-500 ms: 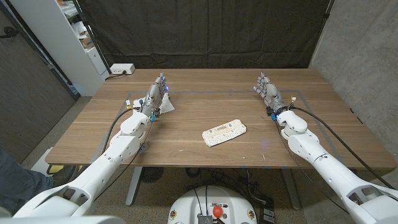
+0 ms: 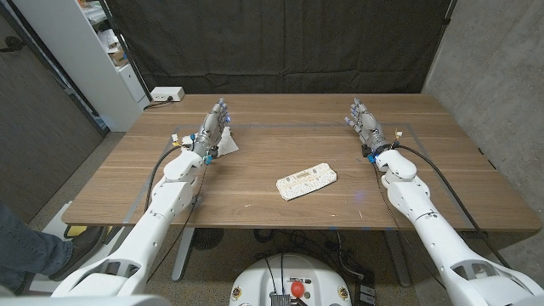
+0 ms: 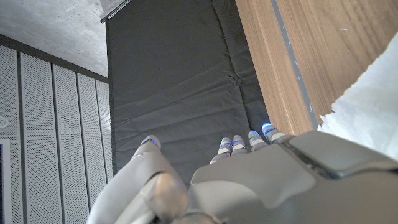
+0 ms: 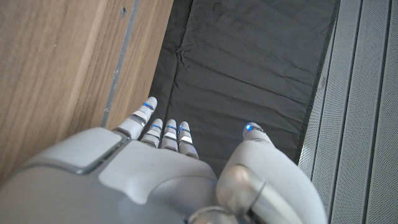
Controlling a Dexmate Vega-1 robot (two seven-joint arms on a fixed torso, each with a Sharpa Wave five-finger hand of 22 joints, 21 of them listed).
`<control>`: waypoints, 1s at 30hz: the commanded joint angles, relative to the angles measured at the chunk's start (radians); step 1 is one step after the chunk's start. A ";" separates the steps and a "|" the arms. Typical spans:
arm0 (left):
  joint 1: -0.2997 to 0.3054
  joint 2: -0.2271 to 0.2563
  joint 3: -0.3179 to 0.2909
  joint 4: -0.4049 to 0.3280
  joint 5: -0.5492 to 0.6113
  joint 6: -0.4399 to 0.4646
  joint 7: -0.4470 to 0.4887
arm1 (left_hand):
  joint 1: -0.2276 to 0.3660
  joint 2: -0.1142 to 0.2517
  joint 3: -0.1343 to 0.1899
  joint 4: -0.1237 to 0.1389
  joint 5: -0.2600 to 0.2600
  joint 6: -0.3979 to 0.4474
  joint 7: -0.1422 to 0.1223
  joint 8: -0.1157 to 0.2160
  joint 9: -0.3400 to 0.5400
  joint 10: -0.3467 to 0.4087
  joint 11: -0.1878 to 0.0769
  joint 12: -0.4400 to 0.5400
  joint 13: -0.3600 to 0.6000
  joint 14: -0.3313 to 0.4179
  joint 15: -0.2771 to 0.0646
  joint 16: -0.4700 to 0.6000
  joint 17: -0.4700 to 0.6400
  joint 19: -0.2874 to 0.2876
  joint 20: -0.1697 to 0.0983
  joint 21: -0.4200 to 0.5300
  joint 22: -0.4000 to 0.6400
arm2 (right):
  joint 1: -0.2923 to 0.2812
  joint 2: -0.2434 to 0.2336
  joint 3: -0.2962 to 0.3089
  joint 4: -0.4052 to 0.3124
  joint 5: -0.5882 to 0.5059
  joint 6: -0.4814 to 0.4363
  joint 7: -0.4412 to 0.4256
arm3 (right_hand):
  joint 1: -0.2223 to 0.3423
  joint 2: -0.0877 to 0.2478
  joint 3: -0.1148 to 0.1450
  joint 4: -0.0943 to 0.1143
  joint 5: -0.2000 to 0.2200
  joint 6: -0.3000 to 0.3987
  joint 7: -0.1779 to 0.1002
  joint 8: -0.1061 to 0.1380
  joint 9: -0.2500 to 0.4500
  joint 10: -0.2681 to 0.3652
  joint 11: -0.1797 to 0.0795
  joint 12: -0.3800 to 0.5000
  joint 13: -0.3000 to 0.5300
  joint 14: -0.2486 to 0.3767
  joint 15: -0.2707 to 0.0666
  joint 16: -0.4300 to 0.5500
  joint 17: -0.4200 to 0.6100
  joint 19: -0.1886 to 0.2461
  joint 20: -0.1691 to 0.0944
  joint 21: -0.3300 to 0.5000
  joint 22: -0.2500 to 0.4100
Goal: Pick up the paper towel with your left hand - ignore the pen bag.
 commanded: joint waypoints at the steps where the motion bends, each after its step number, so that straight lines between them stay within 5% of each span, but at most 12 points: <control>1: 0.027 -0.106 -0.151 -0.028 0.124 0.028 -0.088 | 0.010 0.004 0.006 -0.005 0.001 0.005 0.000 0.008 0.002 -0.004 0.004 0.006 0.002 -0.046 0.005 0.010 0.003 -0.086 0.007 -0.001 0.002 | -0.011 0.125 0.131 -0.009 -0.151 -0.046 0.085 | 0.009 0.001 0.007 -0.004 0.004 0.006 0.005 0.004 0.001 0.006 0.002 0.001 0.003 -0.005 -0.006 0.002 0.000 0.005 -0.001 0.003 0.005; 30: 0.048 -0.129 -0.249 -0.079 0.230 0.020 -0.147 | 0.017 0.016 0.008 -0.012 -0.003 0.026 -0.006 0.011 0.002 0.015 -0.003 0.012 0.000 -0.029 -0.001 0.012 0.003 -0.087 0.014 -0.014 0.003 | 0.010 0.218 0.215 0.009 -0.255 -0.055 0.141 | 0.007 0.006 0.005 -0.004 0.003 0.007 0.004 0.000 0.000 0.005 0.002 -0.003 0.001 -0.007 -0.004 0.000 -0.006 0.001 0.001 0.001 0.005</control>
